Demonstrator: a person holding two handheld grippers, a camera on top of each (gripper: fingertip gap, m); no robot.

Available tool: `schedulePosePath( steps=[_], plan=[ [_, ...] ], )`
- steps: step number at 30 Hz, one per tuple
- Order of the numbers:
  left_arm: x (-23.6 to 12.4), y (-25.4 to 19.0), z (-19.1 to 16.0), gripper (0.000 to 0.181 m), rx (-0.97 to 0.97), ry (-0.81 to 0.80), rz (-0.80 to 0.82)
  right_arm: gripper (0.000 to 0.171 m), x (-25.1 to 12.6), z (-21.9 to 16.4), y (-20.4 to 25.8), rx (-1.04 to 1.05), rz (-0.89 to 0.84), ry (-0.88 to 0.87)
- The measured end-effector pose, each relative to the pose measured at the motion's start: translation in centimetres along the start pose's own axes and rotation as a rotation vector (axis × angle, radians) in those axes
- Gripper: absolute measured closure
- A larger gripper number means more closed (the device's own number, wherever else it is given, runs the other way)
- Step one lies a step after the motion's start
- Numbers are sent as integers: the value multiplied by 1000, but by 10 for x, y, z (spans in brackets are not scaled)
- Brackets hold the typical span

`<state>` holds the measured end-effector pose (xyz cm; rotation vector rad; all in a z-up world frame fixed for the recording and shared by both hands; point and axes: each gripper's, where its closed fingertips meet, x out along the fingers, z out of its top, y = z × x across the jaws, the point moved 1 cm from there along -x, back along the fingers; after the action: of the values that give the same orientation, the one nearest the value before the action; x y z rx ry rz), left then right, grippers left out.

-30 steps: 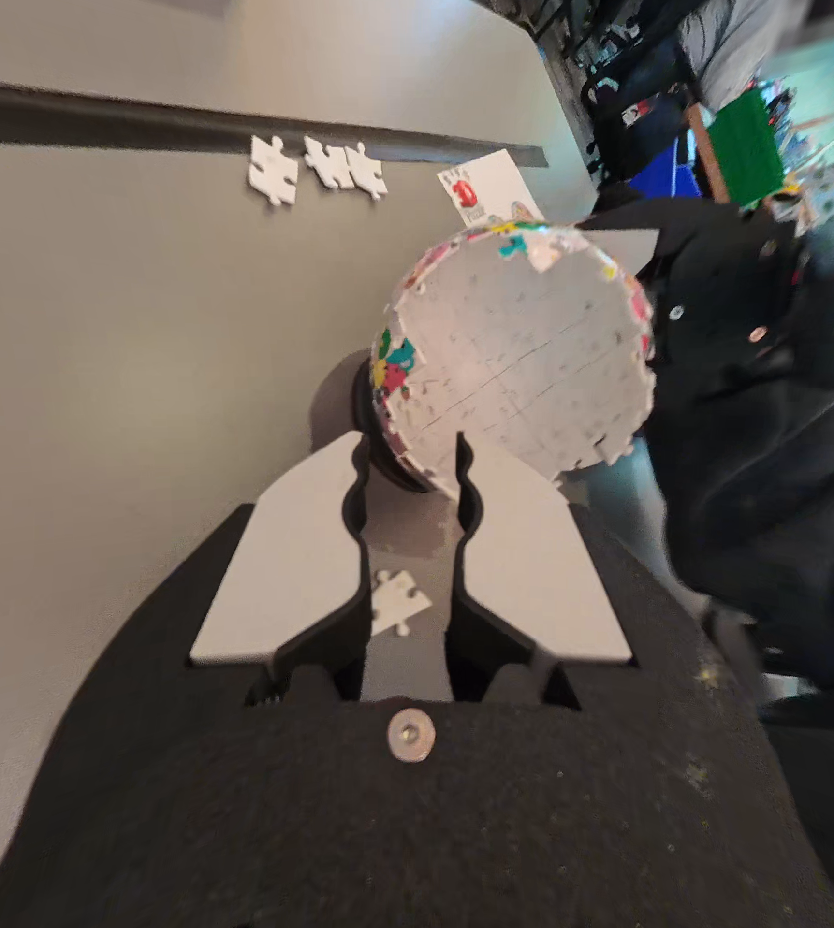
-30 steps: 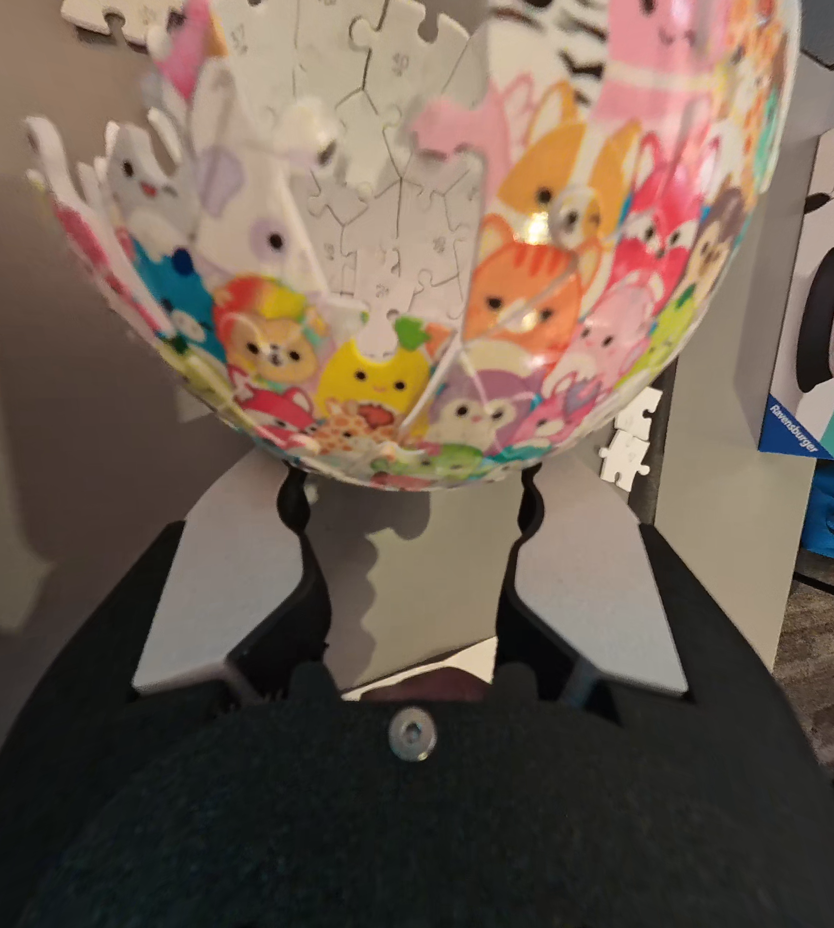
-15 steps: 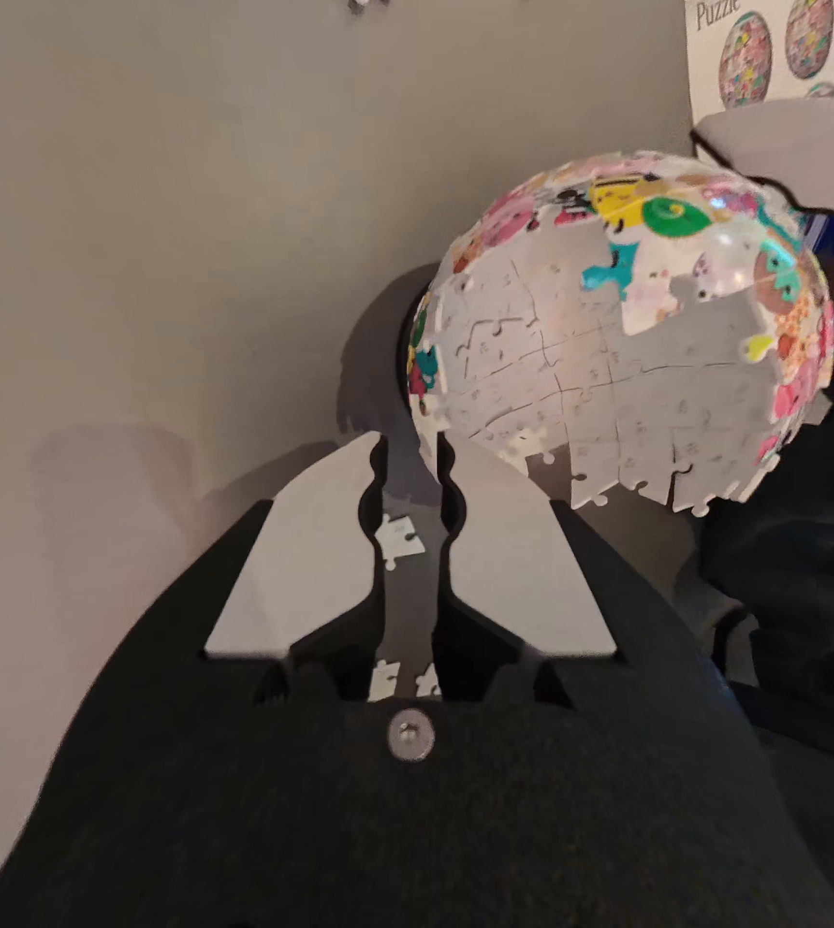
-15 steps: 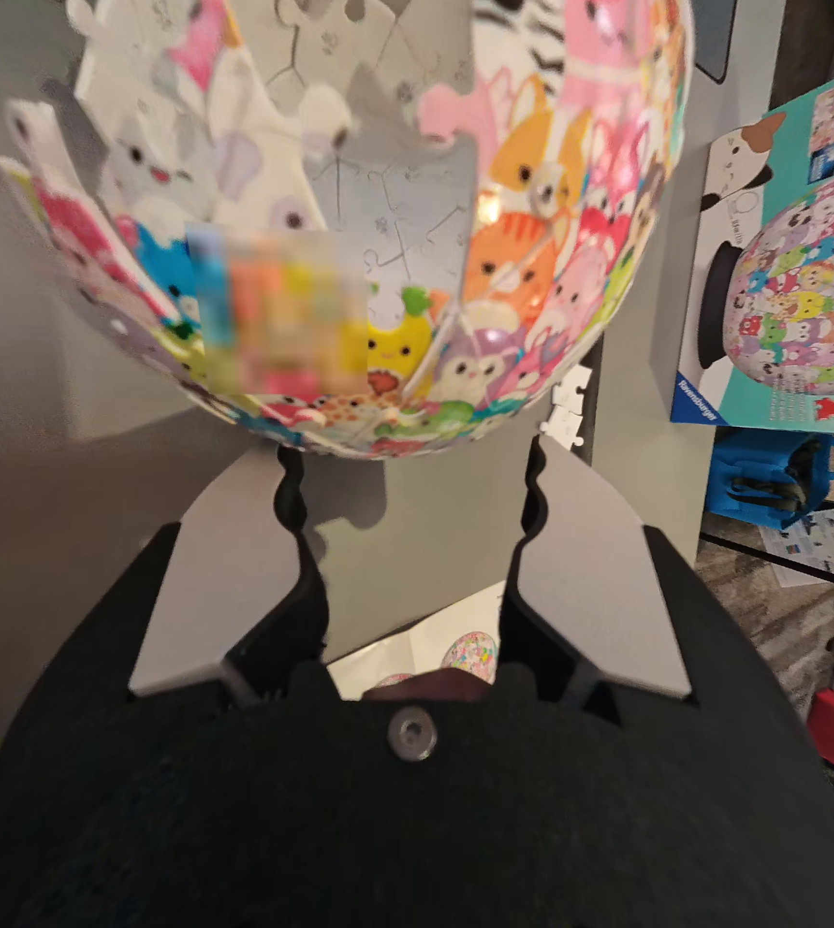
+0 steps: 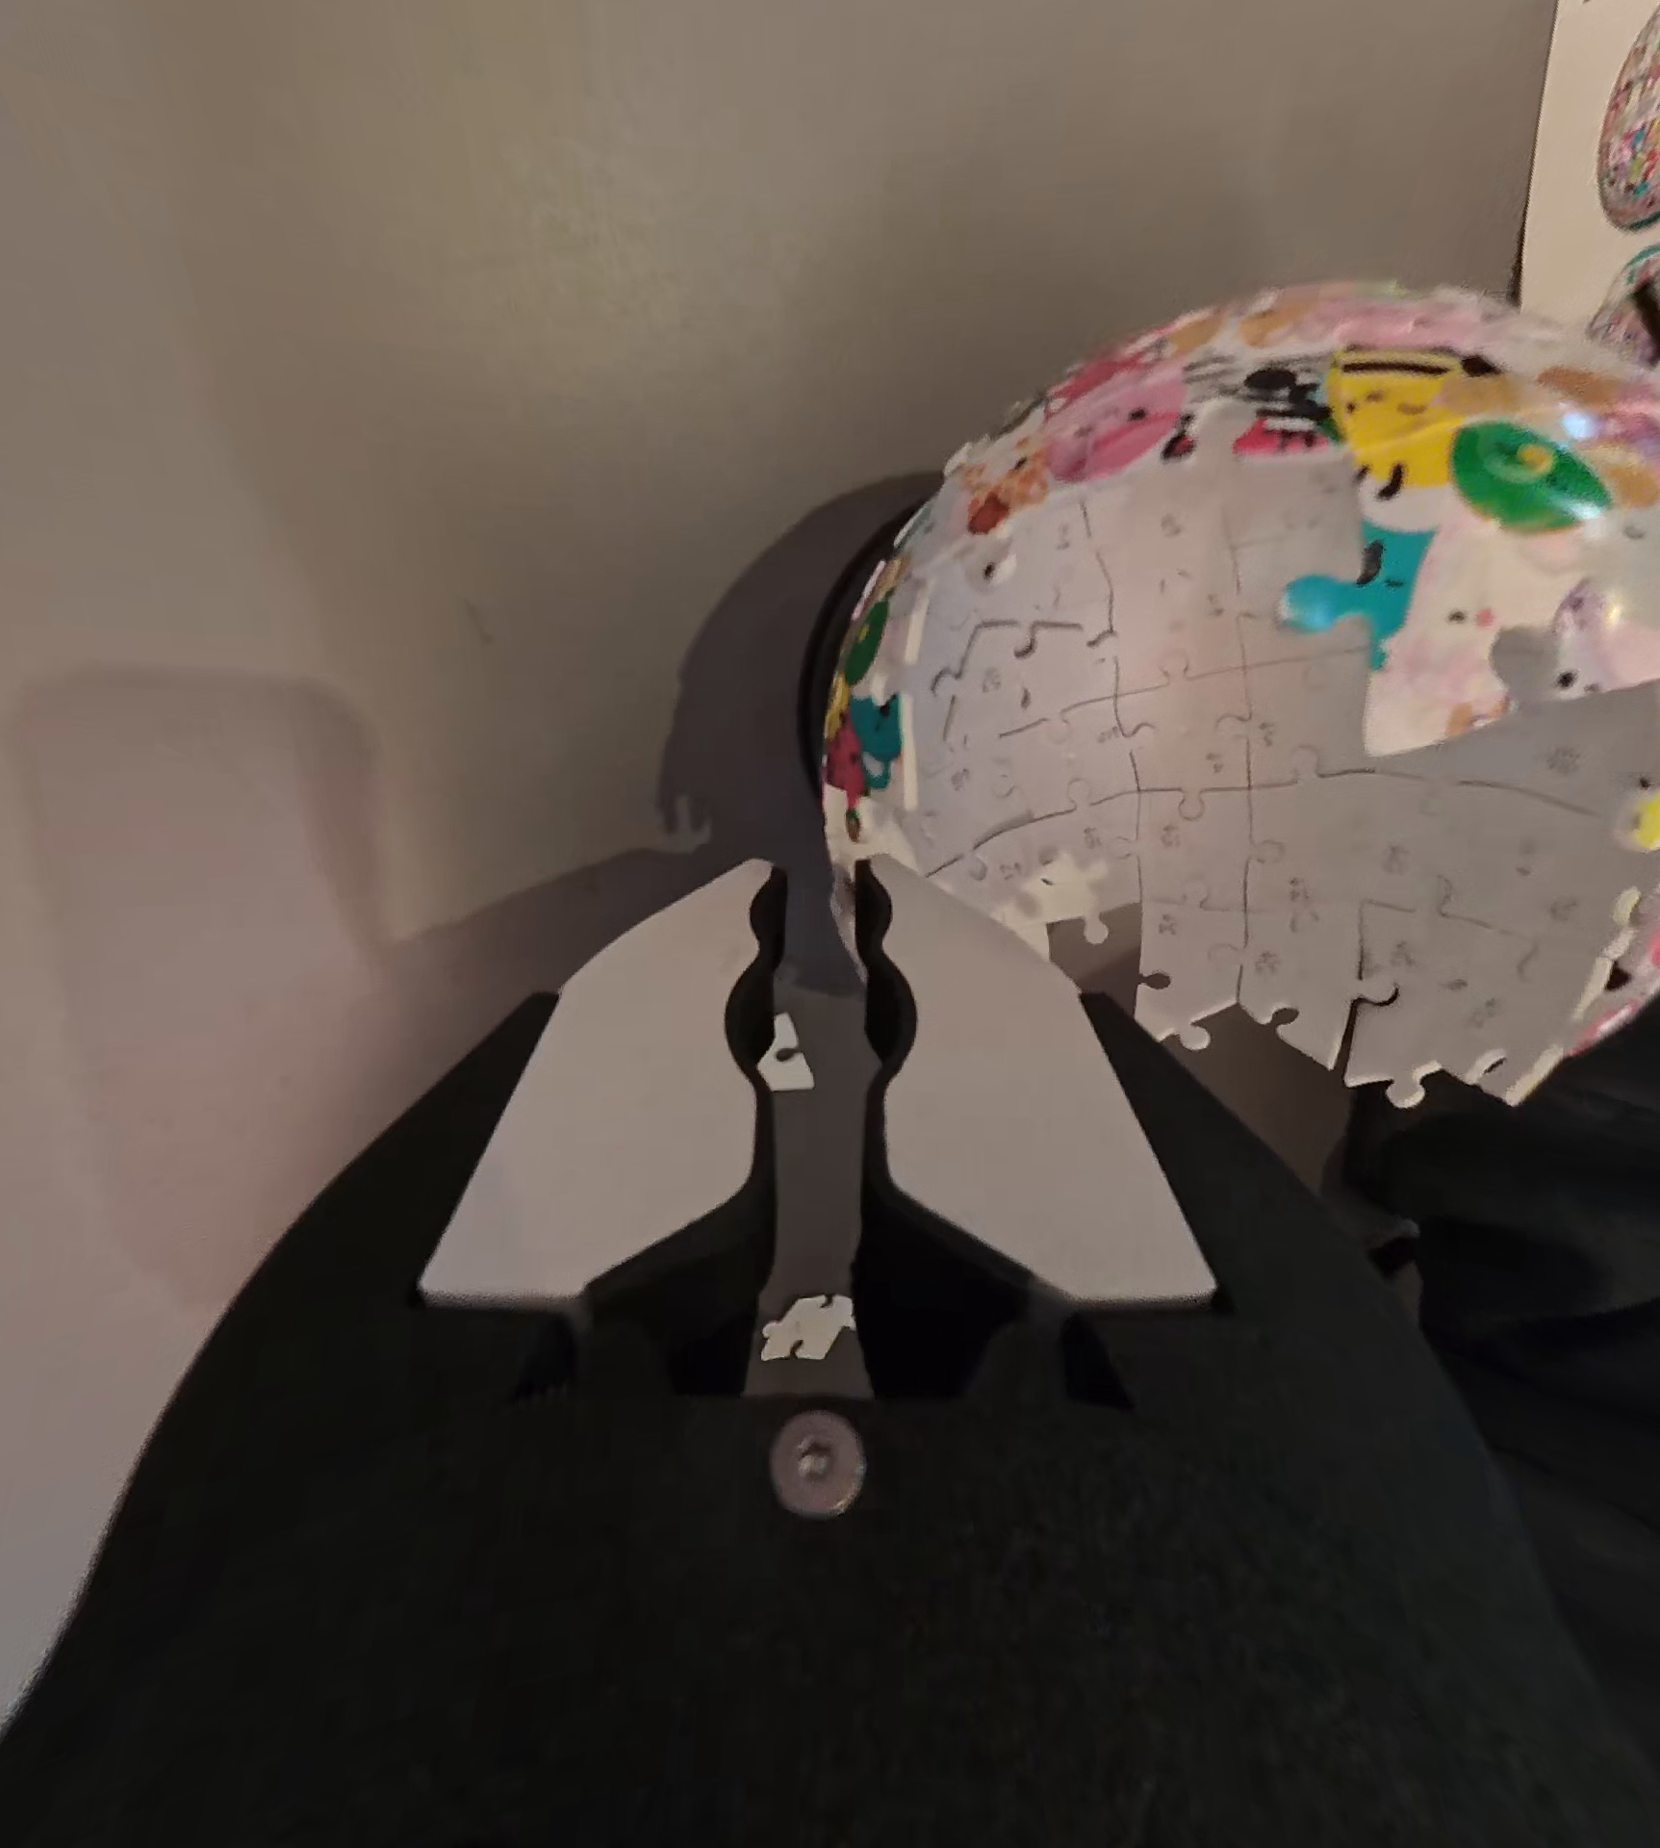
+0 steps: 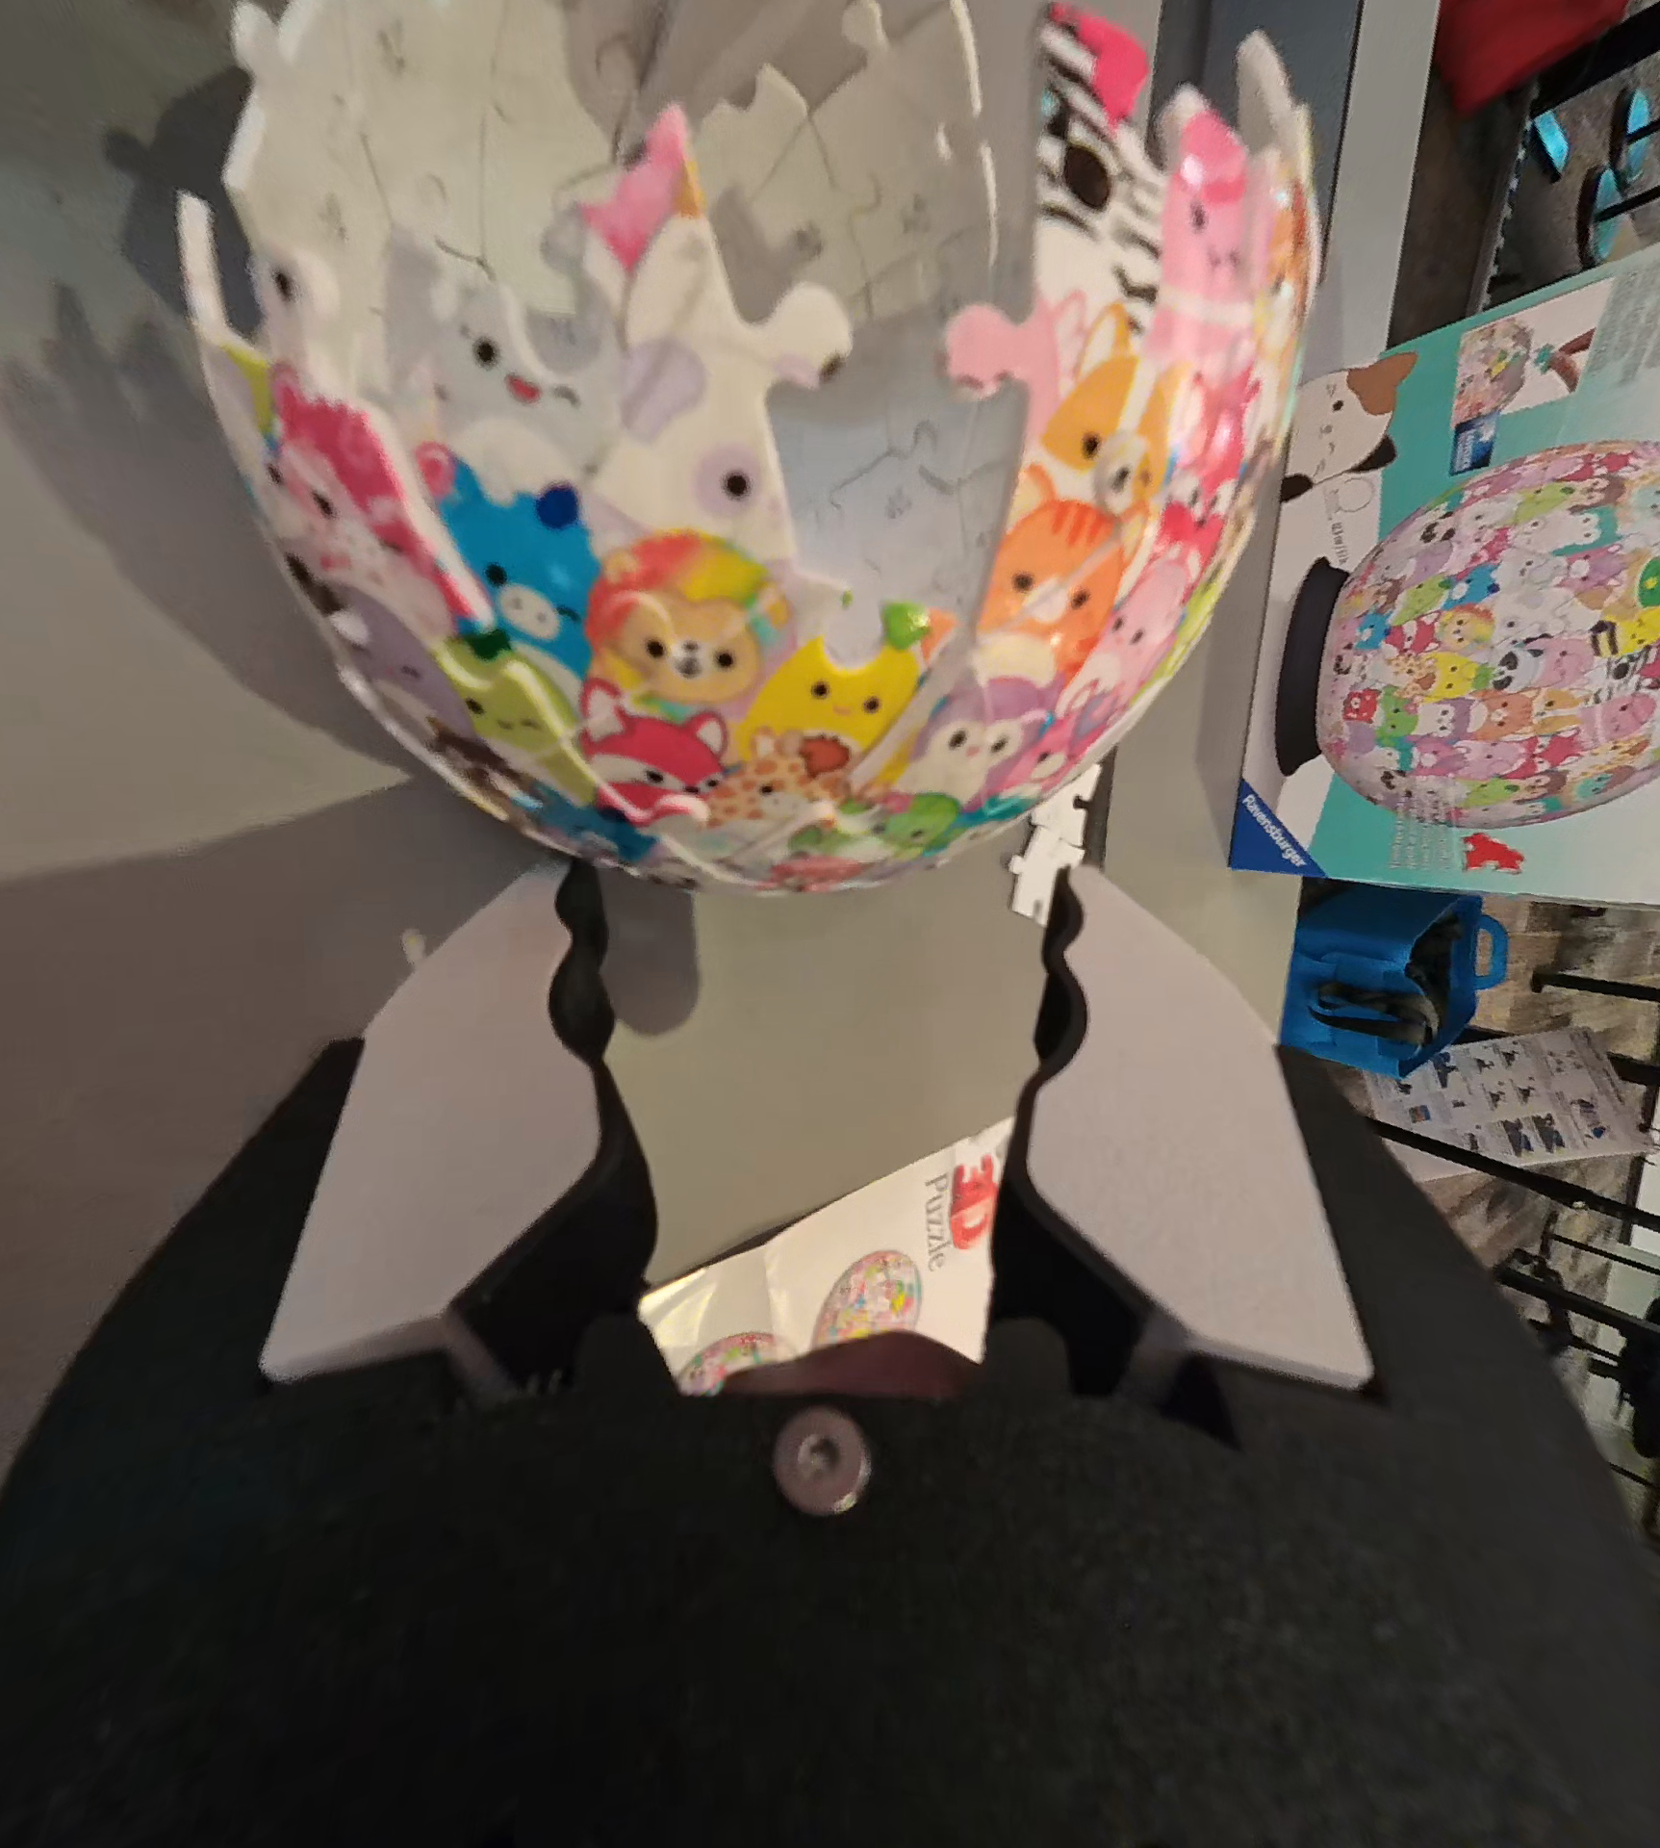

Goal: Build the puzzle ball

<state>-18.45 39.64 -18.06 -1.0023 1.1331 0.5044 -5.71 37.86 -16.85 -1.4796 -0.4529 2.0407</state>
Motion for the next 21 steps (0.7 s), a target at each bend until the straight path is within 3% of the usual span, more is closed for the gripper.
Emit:
schedulePosePath(
  steps=[4,18,21],
  plan=[
    [-2,-3,2,177,6,9,6,88,-1,-1,-4,1,-9,6],
    [-3,-4,2,178,52,-5,71,87,-2,-1,-3,-17,-18,34],
    [-14,-8,6,160,60,-57,21,87,-3,-4,-4,-5,-20,39]
  ],
)
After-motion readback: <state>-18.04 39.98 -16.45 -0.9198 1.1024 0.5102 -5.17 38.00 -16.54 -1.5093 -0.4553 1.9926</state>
